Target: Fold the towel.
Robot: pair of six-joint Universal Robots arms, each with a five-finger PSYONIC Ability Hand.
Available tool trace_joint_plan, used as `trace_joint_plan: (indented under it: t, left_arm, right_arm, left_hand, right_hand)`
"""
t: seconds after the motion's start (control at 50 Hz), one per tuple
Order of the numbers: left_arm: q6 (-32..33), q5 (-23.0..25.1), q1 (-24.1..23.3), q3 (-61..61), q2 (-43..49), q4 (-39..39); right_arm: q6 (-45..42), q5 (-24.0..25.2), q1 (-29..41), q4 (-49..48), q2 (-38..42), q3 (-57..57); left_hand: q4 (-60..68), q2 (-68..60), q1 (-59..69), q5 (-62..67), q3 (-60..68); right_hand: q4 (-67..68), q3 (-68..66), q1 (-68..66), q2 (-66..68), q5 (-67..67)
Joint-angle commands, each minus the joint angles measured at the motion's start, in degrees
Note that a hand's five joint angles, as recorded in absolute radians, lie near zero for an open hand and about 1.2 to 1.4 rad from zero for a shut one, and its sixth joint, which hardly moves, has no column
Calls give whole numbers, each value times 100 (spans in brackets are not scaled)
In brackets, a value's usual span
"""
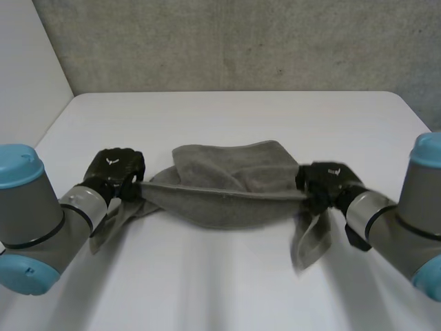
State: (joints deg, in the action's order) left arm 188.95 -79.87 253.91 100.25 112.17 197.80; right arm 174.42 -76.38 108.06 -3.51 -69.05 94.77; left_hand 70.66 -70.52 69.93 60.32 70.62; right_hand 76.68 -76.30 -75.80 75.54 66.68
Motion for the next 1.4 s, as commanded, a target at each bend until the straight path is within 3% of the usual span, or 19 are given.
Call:
trace_joint_plan:
  t: [0.02,0.1,0.28,0.34,0.38,0.44,0.54,0.64,0.82,0.86,0.94,0.98,1.04,1.08,1.14,1.32,1.4]
  left_arm:
    - [2,-20,-8,197,226,13]
    - [10,-46,-34,320,322,31]
    - [2,-55,27,443,243,5]
    - [2,-20,142,592,85,-4]
    - [-7,32,290,697,-448,-48]
    - [2,68,344,733,-776,-57]
    - [-51,593,414,549,-1706,-197]
    - [-60,946,458,154,-1656,-565]
    - [213,938,423,-972,85,-962]
    - [475,868,379,-1733,811,-1146]
    - [687,683,370,-2686,1386,-1375]
    - [722,473,326,-3831,1684,-1507]
    - [705,349,282,-4461,1720,-1498]
    - [644,113,107,-5686,1633,-1446]
    - [556,-98,-34,-6698,1370,-1201]
    - [-262,-117,-34,-7037,867,-400]
    - [-341,-82,27,-6127,876,-549]
  right_arm:
    - [242,281,-259,61,-355,-424]
    - [540,334,-294,113,-451,-556]
    - [347,545,-549,536,-768,-477]
    - [119,817,-716,755,-1023,-424]
    - [-65,1106,-856,956,-1259,-424]
    - [-136,1230,-927,1045,-1383,-459]
    - [-443,1581,-1173,1588,-1664,-897]
    - [-855,1740,-1191,2125,-1333,-1363]
    - [-2114,1309,-989,3049,375,-2393]
    - [-2306,785,-718,3154,1039,-3040]
    - [-2325,369,-479,3163,1544,-3948]
    - [-2220,133,-383,3050,1841,-5102]
    - [-2096,88,-356,2891,1939,-5777]
    - [-1563,62,-356,2323,1983,-6931]
    - [-991,18,-365,1664,1843,-7550]
    - [-699,70,-373,1001,1210,-7033]
    - [-716,298,-382,1063,1113,-6351]
  left_hand:
    - [-628,614,-555,-594,-624]
    - [-696,681,-622,-662,-691]
    - [-628,614,-555,-594,-624]
    - [-309,295,-235,-275,-304]
    - [927,-942,1001,962,932]
    - [934,-948,1007,968,938]
    - [934,-948,1007,968,938]
    - [934,-948,1007,968,938]
    - [934,-948,1007,968,938]
    - [934,-948,1007,968,938]
    - [934,-948,1007,968,938]
    - [934,-948,1007,968,938]
    - [934,-948,1007,968,938]
    - [934,-948,1007,968,938]
    - [934,-948,1007,968,938]
    - [934,-948,1007,968,938]
    - [934,-948,1007,968,938]
  right_hand:
    - [332,-370,-420,446,332]
    - [332,-370,-420,446,332]
    - [332,-370,-420,446,332]
    - [332,-370,-420,446,332]
    - [332,-370,-420,446,332]
    - [332,-370,-420,446,332]
    - [332,-370,-420,446,332]
    - [332,-370,-420,446,332]
    - [332,-370,-420,446,332]
    - [332,-370,-420,446,332]
    - [332,-370,-420,446,332]
    - [332,-370,-420,446,332]
    - [332,-370,-420,446,332]
    - [332,-370,-420,446,332]
    - [332,-370,-420,446,332]
    - [332,-370,-420,446,332]
    - [332,-370,-420,446,332]
